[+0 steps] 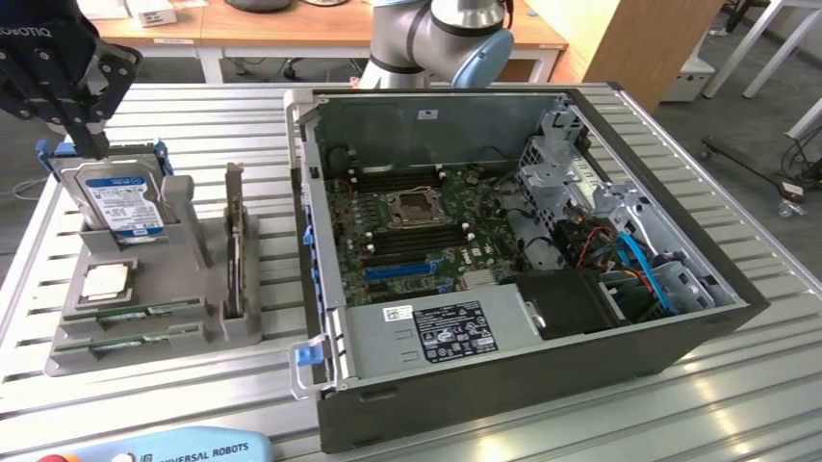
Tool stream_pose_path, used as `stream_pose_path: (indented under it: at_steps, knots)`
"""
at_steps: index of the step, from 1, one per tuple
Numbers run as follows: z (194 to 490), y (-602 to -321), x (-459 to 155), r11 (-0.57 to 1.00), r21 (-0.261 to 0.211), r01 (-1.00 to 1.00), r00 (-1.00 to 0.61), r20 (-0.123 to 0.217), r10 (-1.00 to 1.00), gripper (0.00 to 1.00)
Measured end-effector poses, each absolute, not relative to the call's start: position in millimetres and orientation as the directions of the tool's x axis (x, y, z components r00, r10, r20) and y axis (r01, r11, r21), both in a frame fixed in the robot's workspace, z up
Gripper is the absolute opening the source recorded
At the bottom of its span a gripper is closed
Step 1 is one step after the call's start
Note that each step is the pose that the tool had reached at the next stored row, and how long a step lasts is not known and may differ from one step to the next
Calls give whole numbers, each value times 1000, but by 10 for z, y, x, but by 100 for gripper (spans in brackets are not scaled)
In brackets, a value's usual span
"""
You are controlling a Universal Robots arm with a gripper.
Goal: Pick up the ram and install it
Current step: 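Reach for the ram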
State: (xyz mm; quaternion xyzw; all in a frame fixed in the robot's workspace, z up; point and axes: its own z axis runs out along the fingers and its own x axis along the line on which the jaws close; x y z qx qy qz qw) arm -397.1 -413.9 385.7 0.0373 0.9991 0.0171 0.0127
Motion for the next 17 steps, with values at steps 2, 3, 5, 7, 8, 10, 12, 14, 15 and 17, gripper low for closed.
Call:
stream_pose_path:
  at_steps: [2,3,5,7,8,10,12,14,15,17]
  knots:
    - [3857,-4165,-3974,997,35,74,-997,-24,75,10]
    - [3857,-4179,-3976,997,35,74,-997,-24,75,10]
    - [3857,-4202,-3978,997,35,74,-997,-24,75,10]
    - [3857,-4224,-3981,997,35,74,-997,-24,75,10]
    - [3857,-4236,-3982,997,35,74,-997,-24,75,10]
    - [3857,-4258,-3985,997,35,74,-997,-24,75,10]
    - [3857,-4277,-3987,997,35,74,-997,-24,75,10]
    - [3858,-4295,-3989,997,35,74,-997,-24,75,10]
    - [3857,-4305,-3991,997,35,74,-997,-24,75,10]
    - [3857,-4325,-3993,997,35,74,-997,-24,75,10]
